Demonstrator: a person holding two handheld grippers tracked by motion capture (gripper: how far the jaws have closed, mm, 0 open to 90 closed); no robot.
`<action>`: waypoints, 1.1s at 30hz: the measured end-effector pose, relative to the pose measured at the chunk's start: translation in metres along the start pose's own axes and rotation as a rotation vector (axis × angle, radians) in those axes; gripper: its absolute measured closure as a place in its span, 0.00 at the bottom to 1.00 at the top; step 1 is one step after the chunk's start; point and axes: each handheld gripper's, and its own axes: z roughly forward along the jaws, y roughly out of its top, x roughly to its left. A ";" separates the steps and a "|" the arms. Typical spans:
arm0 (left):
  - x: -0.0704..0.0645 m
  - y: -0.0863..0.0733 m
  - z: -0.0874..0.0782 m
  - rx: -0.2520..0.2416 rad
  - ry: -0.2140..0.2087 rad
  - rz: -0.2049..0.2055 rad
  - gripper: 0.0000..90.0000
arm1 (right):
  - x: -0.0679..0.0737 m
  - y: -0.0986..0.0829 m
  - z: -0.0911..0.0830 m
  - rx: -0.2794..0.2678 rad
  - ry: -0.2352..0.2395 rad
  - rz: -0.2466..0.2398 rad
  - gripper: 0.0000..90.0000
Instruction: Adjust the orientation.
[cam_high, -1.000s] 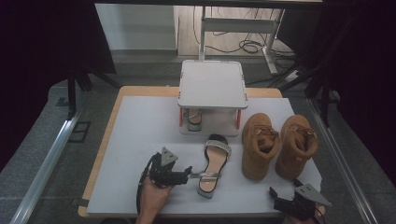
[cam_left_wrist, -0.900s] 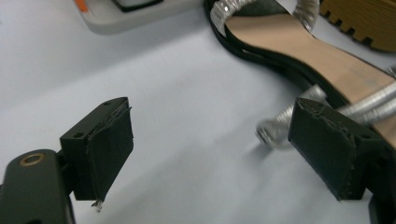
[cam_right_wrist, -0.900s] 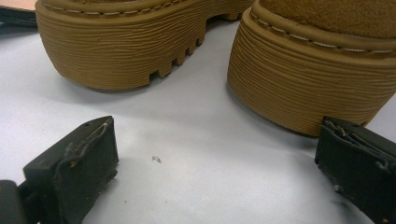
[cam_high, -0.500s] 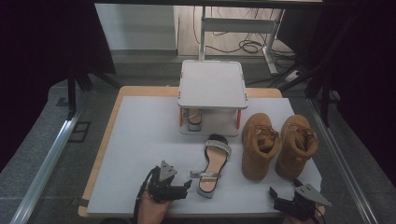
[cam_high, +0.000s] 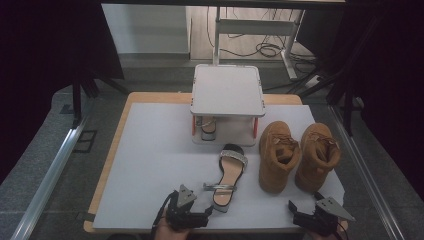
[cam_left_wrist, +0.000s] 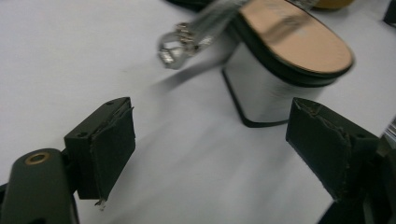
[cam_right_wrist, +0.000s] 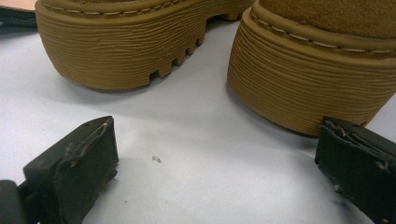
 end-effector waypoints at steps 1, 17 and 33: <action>-0.003 0.001 0.001 0.001 0.002 0.003 0.17 | 0.000 0.000 0.000 0.000 0.000 0.000 0.00; -0.033 0.016 0.023 0.018 0.035 0.066 0.17 | 0.000 0.000 0.000 0.000 0.000 0.001 0.00; -0.042 0.029 0.048 0.042 0.059 0.024 0.15 | 0.000 0.000 0.000 0.000 0.000 0.001 0.00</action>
